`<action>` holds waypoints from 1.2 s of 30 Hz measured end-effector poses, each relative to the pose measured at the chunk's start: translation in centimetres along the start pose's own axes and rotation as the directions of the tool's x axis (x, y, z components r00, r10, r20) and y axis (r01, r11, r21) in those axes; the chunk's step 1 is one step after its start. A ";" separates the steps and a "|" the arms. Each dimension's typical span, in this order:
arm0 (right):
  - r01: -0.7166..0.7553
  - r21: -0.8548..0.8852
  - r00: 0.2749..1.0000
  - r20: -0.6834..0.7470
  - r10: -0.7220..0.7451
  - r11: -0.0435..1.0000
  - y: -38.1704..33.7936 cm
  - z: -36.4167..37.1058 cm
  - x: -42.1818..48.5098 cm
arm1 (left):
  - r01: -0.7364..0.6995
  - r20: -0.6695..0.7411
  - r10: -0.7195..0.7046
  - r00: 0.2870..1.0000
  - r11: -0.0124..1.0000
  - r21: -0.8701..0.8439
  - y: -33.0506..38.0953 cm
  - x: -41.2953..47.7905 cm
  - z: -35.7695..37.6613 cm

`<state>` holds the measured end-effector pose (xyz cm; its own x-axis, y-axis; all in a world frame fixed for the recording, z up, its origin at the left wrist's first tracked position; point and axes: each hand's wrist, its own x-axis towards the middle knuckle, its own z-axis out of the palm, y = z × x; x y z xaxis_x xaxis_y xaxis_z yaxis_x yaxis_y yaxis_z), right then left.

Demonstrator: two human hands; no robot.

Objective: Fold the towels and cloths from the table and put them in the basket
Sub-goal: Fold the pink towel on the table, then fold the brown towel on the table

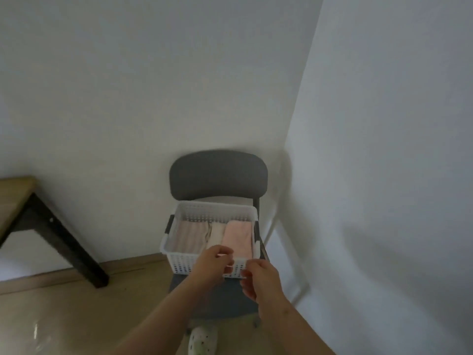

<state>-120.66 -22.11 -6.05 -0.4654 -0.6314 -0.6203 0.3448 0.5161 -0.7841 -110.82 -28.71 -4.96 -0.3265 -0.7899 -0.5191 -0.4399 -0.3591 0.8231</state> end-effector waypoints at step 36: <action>0.076 -0.271 0.896 0.441 0.053 0.960 37.7 18.0 -54.5 | 0.000 -0.510 -0.085 0.856 0.986 -0.164 -40.6 -57.6 -24.2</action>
<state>-67.68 21.35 -2.27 -0.0388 -0.7935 -0.6074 0.0746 0.6038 -0.7936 -53.90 19.30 -2.95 0.1845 -0.8992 -0.3968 -0.2971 -0.4358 0.8496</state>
